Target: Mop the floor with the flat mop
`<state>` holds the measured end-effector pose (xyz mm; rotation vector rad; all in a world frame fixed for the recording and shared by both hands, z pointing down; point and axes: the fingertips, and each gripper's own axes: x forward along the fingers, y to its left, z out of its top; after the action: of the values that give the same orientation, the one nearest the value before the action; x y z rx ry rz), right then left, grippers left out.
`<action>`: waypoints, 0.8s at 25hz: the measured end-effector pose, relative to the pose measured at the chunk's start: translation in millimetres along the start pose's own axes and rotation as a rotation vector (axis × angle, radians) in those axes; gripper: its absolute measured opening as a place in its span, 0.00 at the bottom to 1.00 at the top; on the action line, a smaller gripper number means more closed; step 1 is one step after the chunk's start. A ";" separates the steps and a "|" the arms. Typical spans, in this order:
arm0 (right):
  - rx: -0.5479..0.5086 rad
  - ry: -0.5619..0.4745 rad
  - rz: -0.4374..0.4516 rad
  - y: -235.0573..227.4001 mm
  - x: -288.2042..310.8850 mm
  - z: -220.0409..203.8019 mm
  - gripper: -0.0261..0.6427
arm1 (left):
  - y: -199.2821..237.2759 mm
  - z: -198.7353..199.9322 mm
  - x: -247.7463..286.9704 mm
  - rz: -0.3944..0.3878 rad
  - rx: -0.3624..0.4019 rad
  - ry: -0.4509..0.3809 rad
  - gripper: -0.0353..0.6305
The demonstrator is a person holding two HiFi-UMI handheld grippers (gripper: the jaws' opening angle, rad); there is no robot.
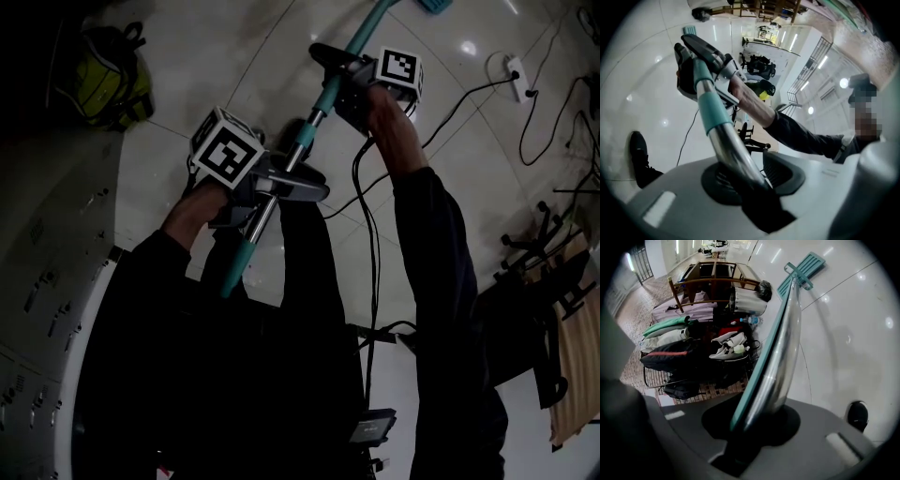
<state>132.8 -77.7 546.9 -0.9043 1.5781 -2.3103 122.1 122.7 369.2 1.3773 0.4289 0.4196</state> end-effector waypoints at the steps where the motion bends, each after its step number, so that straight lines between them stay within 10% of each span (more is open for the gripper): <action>1: -0.009 0.000 0.001 2.4 0.7 -10.4 0.18 | -0.9 -11.6 -2.0 0.006 0.007 0.007 0.27; 20: 0.127 0.021 0.036 -5.8 61.0 -410.5 0.18 | -38.1 -391.3 -88.2 0.011 -0.115 0.044 0.28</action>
<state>-155.0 212.7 475.2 -0.8174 1.4252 -2.3710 -156.4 400.0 280.4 1.2610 0.4270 0.4772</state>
